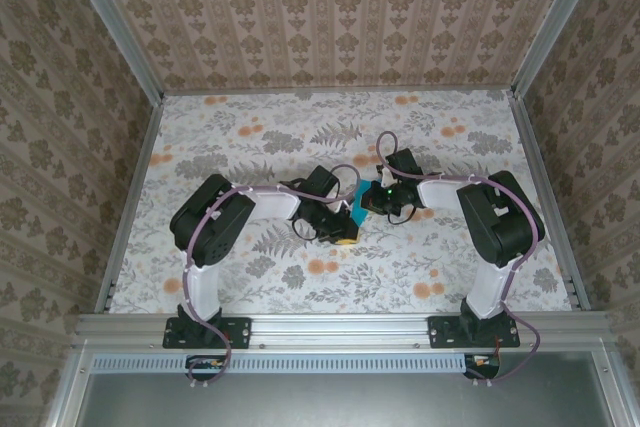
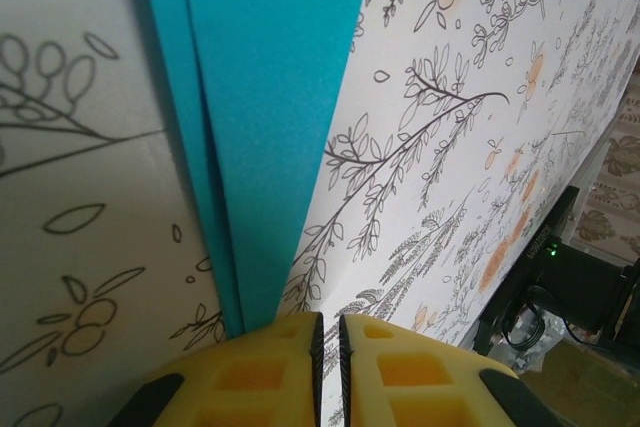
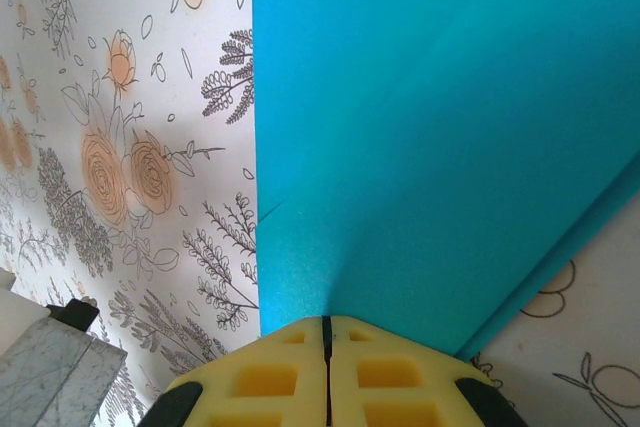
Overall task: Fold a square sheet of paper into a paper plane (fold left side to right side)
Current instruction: Fold the wing for the fifth time at the center of the table.
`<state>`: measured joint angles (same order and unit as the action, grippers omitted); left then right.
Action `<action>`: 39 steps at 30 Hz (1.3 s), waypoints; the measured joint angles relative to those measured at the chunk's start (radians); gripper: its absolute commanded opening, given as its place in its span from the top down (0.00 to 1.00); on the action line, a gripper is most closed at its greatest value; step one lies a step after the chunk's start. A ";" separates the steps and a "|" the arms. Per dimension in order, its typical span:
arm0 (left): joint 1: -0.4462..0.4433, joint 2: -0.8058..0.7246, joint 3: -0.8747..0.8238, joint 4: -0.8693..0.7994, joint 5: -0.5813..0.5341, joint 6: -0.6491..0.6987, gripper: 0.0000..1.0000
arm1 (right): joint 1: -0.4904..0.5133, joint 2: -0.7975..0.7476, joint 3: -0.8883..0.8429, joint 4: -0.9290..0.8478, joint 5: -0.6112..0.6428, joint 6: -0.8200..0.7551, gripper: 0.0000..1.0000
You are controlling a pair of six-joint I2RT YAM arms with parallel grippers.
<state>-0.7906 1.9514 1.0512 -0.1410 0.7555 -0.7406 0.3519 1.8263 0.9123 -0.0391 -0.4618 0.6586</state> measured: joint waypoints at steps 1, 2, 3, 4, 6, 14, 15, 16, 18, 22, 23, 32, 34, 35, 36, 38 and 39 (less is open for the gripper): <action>0.000 0.000 -0.003 0.005 0.000 0.000 0.85 | 0.000 0.000 0.002 -0.005 0.002 -0.001 0.92; 0.000 0.000 -0.004 0.008 0.000 -0.001 0.86 | 0.000 0.000 0.003 -0.008 0.003 -0.001 0.92; 0.000 0.000 -0.006 0.012 0.001 -0.002 0.86 | 0.000 0.000 0.004 -0.011 0.004 -0.001 0.92; 0.000 0.000 -0.009 0.015 0.001 -0.003 0.87 | 0.000 0.000 0.005 -0.014 0.005 -0.001 0.92; 0.001 0.000 -0.011 0.020 0.002 -0.007 0.87 | 0.000 0.000 0.007 -0.018 0.006 -0.001 0.92; 0.001 -0.010 -0.031 0.034 0.005 -0.008 0.88 | 0.000 0.000 0.008 -0.020 0.006 -0.001 0.92; 0.001 -0.014 -0.035 0.034 0.005 -0.008 0.89 | 0.000 0.002 0.009 -0.021 0.006 -0.001 0.92; 0.001 -0.019 -0.040 0.032 0.005 -0.008 0.89 | 0.000 0.002 0.010 -0.022 0.006 -0.001 0.92; 0.005 -0.031 -0.051 0.028 0.005 -0.008 0.89 | 0.000 0.002 0.011 -0.023 0.006 -0.001 0.92; 0.018 -0.065 -0.051 -0.006 0.005 -0.007 0.89 | 0.000 0.002 0.011 -0.023 0.006 -0.001 0.92; 0.022 -0.075 -0.043 -0.018 0.005 -0.007 0.89 | 0.000 0.002 0.011 -0.023 0.006 -0.001 0.92; 0.033 -0.056 0.075 -0.046 0.016 0.011 0.90 | 0.000 0.002 0.011 -0.023 0.006 -0.001 0.92; 0.032 -0.029 0.090 -0.047 0.018 0.016 0.90 | 0.000 0.002 0.011 -0.023 0.006 -0.001 0.92; 0.031 -0.013 0.095 -0.049 0.018 0.019 0.90 | 0.000 0.002 0.011 -0.023 0.006 -0.001 0.92; 0.031 0.000 0.096 -0.051 0.018 0.020 0.90 | 0.000 0.002 0.011 -0.023 0.006 -0.001 0.92; 0.031 0.019 0.096 -0.060 0.014 0.023 0.90 | 0.000 0.002 0.011 -0.024 0.006 -0.001 0.92; 0.031 0.027 0.096 -0.063 0.013 0.025 0.91 | 0.000 0.002 0.012 -0.024 0.006 -0.001 0.92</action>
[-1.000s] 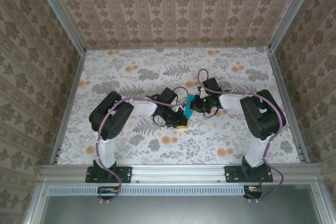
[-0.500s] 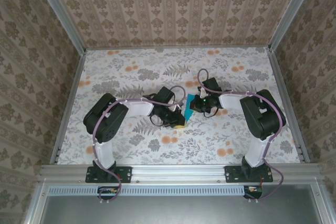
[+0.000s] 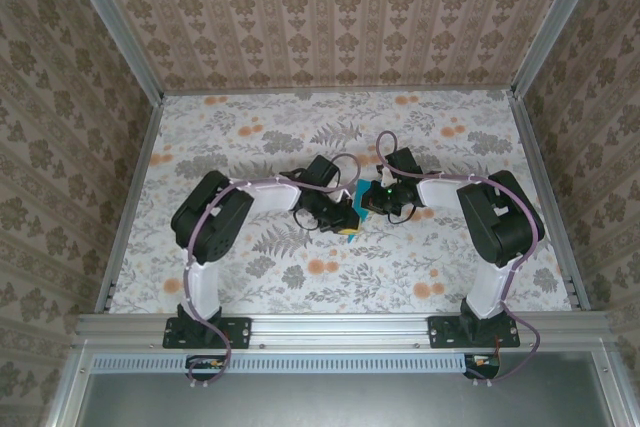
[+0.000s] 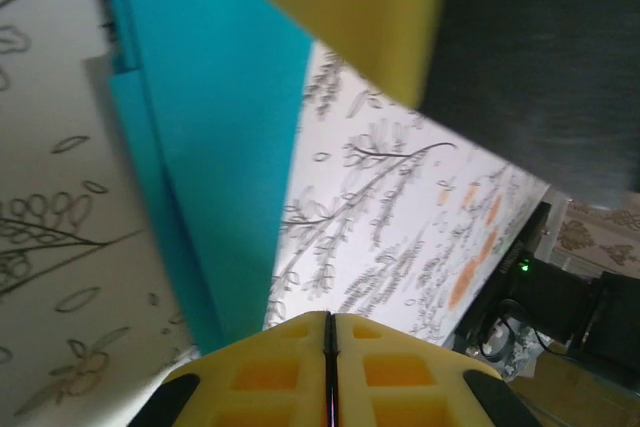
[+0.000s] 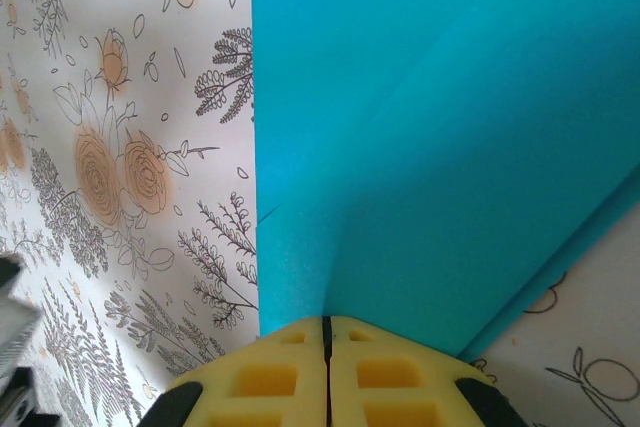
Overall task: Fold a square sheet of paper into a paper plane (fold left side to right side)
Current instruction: Fold the wing for the fifth time at the center of the table.
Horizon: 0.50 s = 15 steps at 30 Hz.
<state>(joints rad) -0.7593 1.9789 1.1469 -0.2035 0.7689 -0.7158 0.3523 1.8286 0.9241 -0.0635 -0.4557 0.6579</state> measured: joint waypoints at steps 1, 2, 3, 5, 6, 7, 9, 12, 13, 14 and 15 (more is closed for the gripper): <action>0.000 0.005 0.000 -0.004 -0.004 0.003 0.91 | 0.000 0.000 0.000 0.000 0.000 0.000 0.92; -0.001 0.010 0.000 -0.010 -0.007 0.003 0.91 | 0.000 0.000 0.000 -0.001 0.000 0.000 0.92; -0.002 0.013 0.000 -0.016 -0.010 0.004 0.91 | 0.000 0.000 0.000 -0.001 0.000 0.000 0.92; -0.007 0.014 -0.001 -0.026 -0.019 0.006 0.91 | 0.000 0.000 0.000 -0.001 0.000 0.000 0.92; -0.012 0.014 -0.001 -0.032 -0.023 0.007 0.91 | 0.000 0.000 0.000 -0.001 0.000 0.000 0.92; -0.015 0.014 -0.002 -0.034 -0.027 0.008 0.91 | 0.000 0.000 0.000 -0.002 0.000 0.000 0.92; -0.026 0.014 -0.008 -0.036 -0.036 0.011 0.91 | 0.000 0.000 0.003 -0.008 0.002 0.000 0.92; -0.031 0.011 -0.019 -0.023 -0.041 0.013 0.92 | 0.000 0.000 0.006 -0.018 0.003 0.000 0.92; -0.032 0.009 -0.025 -0.016 -0.042 0.013 0.92 | 0.000 0.000 0.006 -0.020 0.003 0.000 0.92; -0.032 0.006 -0.032 -0.007 -0.043 0.013 0.92 | 0.000 0.000 0.006 -0.021 0.003 -0.001 0.92; -0.032 0.002 -0.040 0.003 -0.043 0.013 0.92 | 0.000 0.000 0.007 -0.021 0.003 0.000 0.92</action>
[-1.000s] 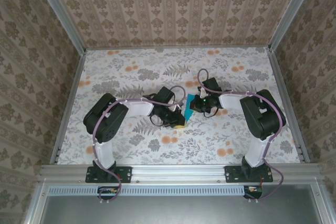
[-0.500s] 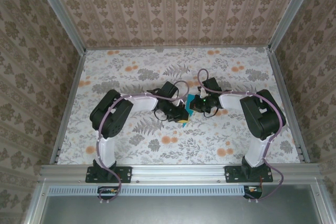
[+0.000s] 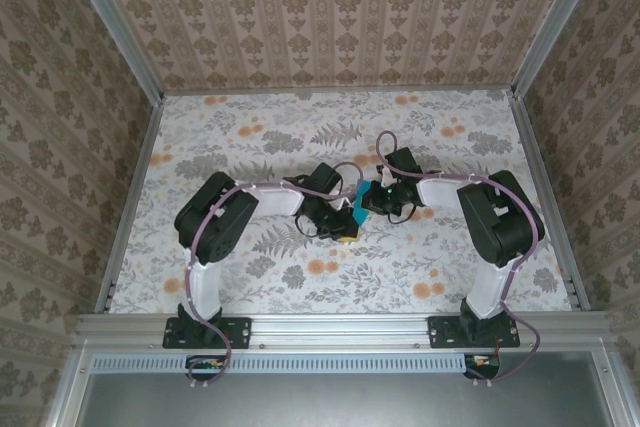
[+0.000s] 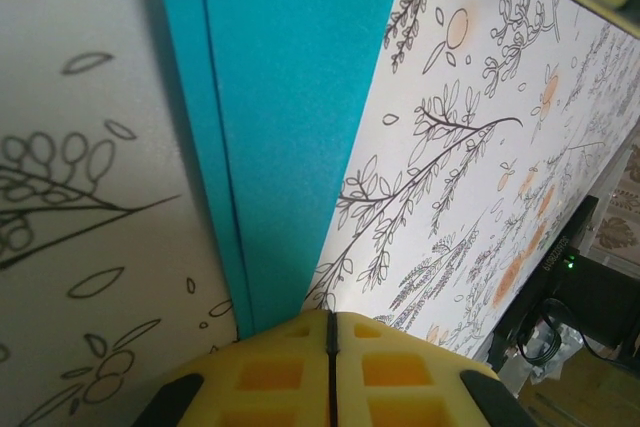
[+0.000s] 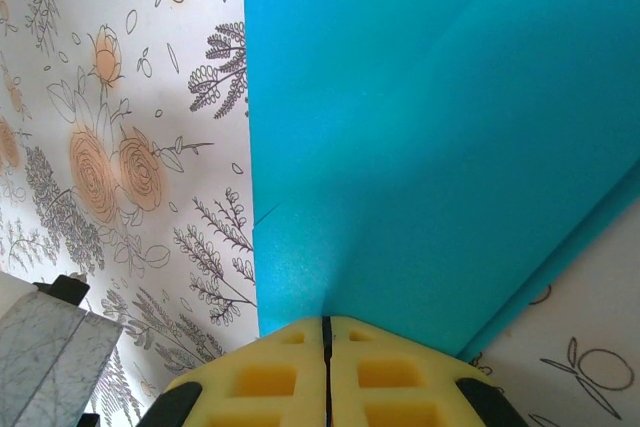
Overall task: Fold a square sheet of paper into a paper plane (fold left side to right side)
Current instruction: Fold the wing for the fifth time at the center of the table, then pick up the paper plane at the center of the table.
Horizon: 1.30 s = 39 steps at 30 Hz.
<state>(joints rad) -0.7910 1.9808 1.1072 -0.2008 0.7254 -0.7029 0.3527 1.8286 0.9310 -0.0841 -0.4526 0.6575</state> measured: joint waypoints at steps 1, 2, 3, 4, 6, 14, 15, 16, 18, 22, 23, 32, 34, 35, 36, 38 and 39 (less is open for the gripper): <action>0.000 -0.004 -0.006 0.007 -0.001 0.000 0.92 | 0.000 0.000 0.000 -0.002 0.000 0.000 0.92; 0.000 -0.008 -0.014 0.011 -0.003 0.000 0.92 | 0.000 0.000 0.002 -0.004 0.000 0.000 0.92; -0.001 -0.012 -0.021 0.019 -0.005 0.000 0.92 | 0.000 0.000 0.002 -0.006 0.000 0.000 0.92; -0.001 -0.016 -0.027 0.023 -0.005 0.000 0.92 | 0.000 0.000 0.002 -0.007 0.000 0.000 0.92; -0.001 -0.027 -0.045 0.037 -0.008 -0.003 0.92 | 0.000 0.000 0.003 -0.011 0.000 -0.003 0.92; 0.000 -0.078 -0.129 0.090 -0.004 -0.035 0.92 | 0.002 0.000 0.006 -0.016 0.001 -0.015 0.91; 0.000 -0.085 -0.142 0.098 -0.003 -0.039 0.92 | 0.002 0.000 0.010 -0.022 0.002 -0.021 0.90; 0.001 -0.092 -0.152 0.103 -0.004 -0.040 0.92 | 0.002 0.000 0.014 -0.028 0.005 -0.027 0.89; 0.005 -0.114 -0.176 0.100 -0.005 -0.041 0.88 | 0.002 0.000 0.025 -0.042 0.024 -0.036 0.83; 0.021 -0.172 -0.200 0.052 -0.026 -0.022 0.77 | 0.000 -0.020 0.058 -0.079 0.086 -0.059 0.67; 0.029 -0.191 -0.200 0.043 -0.041 -0.014 0.76 | 0.000 -0.039 0.061 -0.091 0.106 -0.065 0.63; 0.104 -0.378 -0.189 -0.016 -0.251 0.097 0.64 | 0.018 -0.314 0.051 -0.184 0.307 -0.053 0.36; 0.111 -0.409 -0.180 -0.030 -0.315 0.130 0.60 | 0.037 -0.336 0.040 -0.200 0.344 -0.032 0.33; 0.114 -0.428 -0.175 -0.039 -0.349 0.146 0.58 | 0.049 -0.336 0.038 -0.211 0.358 -0.022 0.31; 0.119 -0.446 -0.173 -0.042 -0.375 0.159 0.56 | 0.065 -0.332 0.035 -0.222 0.375 -0.010 0.30; 0.126 -0.479 -0.169 -0.047 -0.422 0.181 0.53 | 0.095 -0.317 0.035 -0.243 0.400 0.013 0.29; 0.133 -0.495 -0.169 -0.046 -0.441 0.188 0.53 | 0.108 -0.306 0.035 -0.247 0.410 0.025 0.29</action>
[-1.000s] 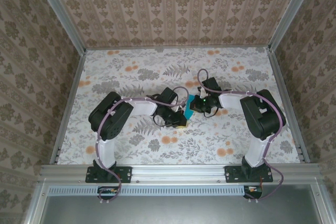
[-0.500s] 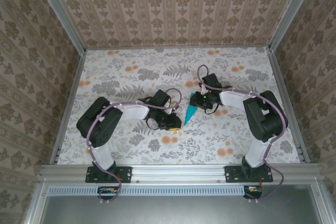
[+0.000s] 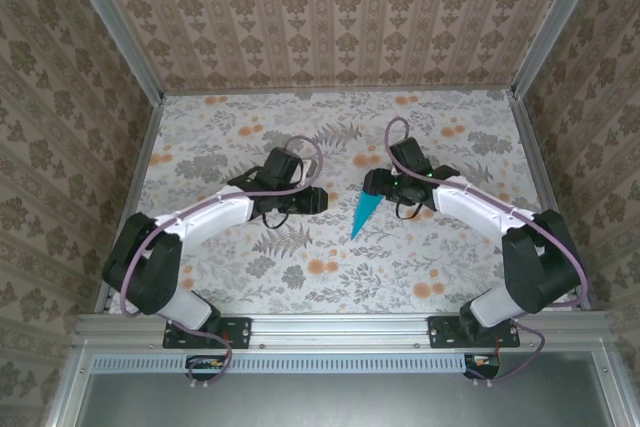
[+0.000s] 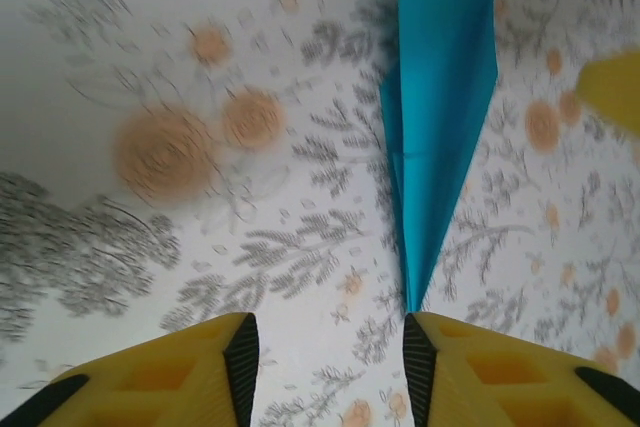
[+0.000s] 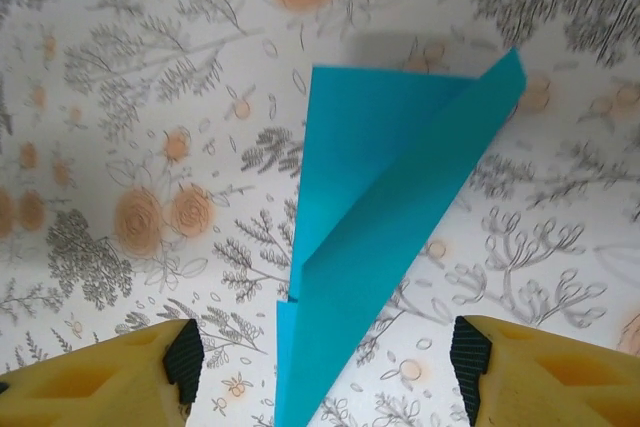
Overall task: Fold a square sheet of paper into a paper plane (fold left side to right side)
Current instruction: Pick up the paper plane at the center of the table.
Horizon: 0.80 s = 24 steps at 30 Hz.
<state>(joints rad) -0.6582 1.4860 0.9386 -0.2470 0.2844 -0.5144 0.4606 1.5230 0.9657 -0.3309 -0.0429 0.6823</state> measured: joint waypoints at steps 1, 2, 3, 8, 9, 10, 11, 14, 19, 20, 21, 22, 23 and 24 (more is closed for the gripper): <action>0.007 -0.013 0.000 -0.001 -0.014 0.006 0.52 | 0.011 0.013 0.000 -0.002 0.009 0.007 0.29; 0.013 -0.023 0.000 0.000 -0.027 0.013 0.51 | 0.023 0.034 0.001 -0.004 0.015 0.019 0.29; 0.020 -0.030 0.000 0.000 -0.040 0.017 0.50 | 0.032 0.057 0.006 -0.010 0.019 0.029 0.30; 0.038 -0.052 -0.007 0.000 -0.077 0.023 0.49 | 0.073 0.181 0.068 -0.051 0.073 0.054 0.44; 0.040 -0.060 -0.013 -0.002 -0.082 0.023 0.49 | 0.078 0.192 0.076 -0.057 0.084 0.059 0.51; 0.042 -0.068 -0.017 -0.002 -0.086 0.023 0.49 | 0.082 0.196 0.080 -0.063 0.091 0.058 0.58; 0.045 -0.078 -0.022 -0.003 -0.090 0.024 0.49 | 0.085 0.197 0.080 -0.065 0.096 0.061 0.66; 0.052 -0.103 -0.031 -0.008 -0.103 0.026 0.48 | 0.093 0.192 0.081 -0.071 0.106 0.063 0.89; 0.063 -0.126 -0.032 -0.010 -0.128 0.039 0.47 | 0.102 0.122 0.082 -0.067 0.081 0.048 1.00; 0.067 -0.130 -0.032 -0.011 -0.133 0.041 0.47 | 0.105 0.097 0.082 -0.064 0.064 0.047 1.00; 0.072 -0.135 -0.032 -0.013 -0.136 0.043 0.46 | 0.107 0.072 0.082 -0.056 0.045 0.046 1.00; 0.075 -0.140 -0.032 -0.014 -0.142 0.045 0.46 | 0.108 0.048 0.082 -0.047 0.024 0.047 1.00; 0.080 -0.147 -0.032 -0.016 -0.148 0.047 0.45 | 0.111 0.025 0.080 -0.032 0.000 0.047 1.00; 0.086 -0.154 -0.032 -0.017 -0.152 0.048 0.45 | 0.112 0.003 0.078 -0.015 -0.024 0.047 1.00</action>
<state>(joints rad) -0.5724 1.3323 0.9062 -0.2638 0.1326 -0.4660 0.5724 1.5257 1.0439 -0.3458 -0.0669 0.7296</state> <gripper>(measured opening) 0.544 0.053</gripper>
